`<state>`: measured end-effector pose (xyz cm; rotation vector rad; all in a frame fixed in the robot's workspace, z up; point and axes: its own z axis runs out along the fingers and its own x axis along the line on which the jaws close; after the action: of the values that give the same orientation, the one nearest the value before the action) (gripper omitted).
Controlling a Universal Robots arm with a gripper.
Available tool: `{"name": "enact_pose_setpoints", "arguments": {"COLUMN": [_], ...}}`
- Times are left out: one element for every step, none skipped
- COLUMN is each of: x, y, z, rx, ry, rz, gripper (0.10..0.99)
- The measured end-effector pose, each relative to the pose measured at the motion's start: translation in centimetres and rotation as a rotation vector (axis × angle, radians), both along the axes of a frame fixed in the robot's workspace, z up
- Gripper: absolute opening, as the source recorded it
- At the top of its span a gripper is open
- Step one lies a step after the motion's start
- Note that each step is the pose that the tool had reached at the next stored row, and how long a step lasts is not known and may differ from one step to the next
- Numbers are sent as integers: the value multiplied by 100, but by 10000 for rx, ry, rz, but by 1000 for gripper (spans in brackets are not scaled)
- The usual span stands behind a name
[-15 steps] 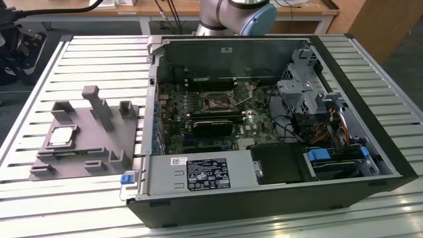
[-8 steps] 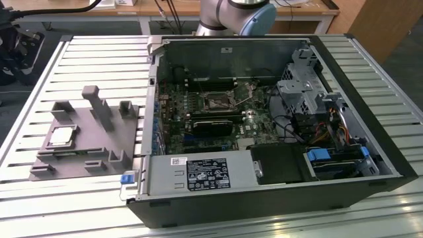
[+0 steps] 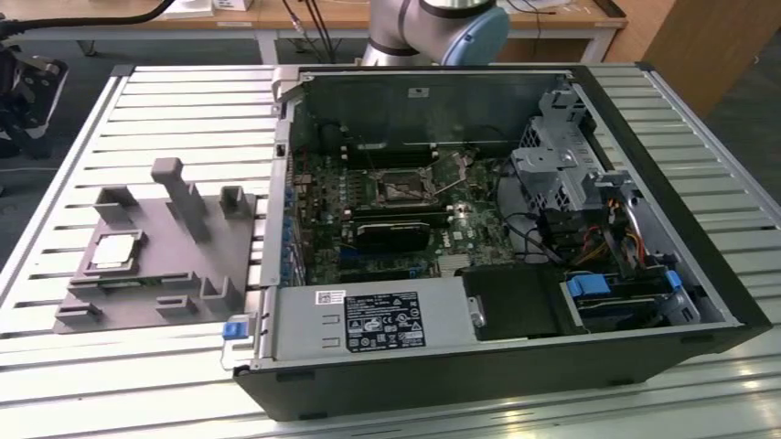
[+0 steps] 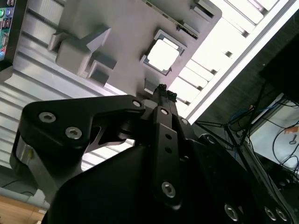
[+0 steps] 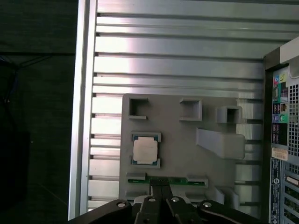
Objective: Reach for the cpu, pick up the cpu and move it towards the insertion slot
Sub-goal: 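Reach for the cpu, then pick up the cpu and move it towards the insertion slot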
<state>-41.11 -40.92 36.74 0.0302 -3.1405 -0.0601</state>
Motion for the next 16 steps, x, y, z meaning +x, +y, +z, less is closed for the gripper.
{"name": "enact_pose_setpoints", "arguments": {"x": [-17,-31,-46,-65,-80,-92,-99,-105,-109,-110,-111,-111,-112,-112,-112,-112], "y": [0,0,0,1,1,1,1,1,0,0,0,0,1,0,0,0], "z": [-1,-2,-4,-8,-11,-13,-19,-25,-31,-37,-45,-53,-59,-69,-77,-89], "rx": [0,0,-1,0,-1,-1,-1,-5,-5,-5,-7,-8,-9,-8,-10,-10], "ry": [-1,-2,-2,-2,-3,-1,-2,-3,-3,-2,3,4,5,3,5,5], "rz": [-1,0,-1,-1,-2,-2,-1,-1,-1,0,0,0,-1,-1,-1,-1], "gripper": [114,169,231,231,294,353,353,412,412,471,525,525,584,643,643,702]}}
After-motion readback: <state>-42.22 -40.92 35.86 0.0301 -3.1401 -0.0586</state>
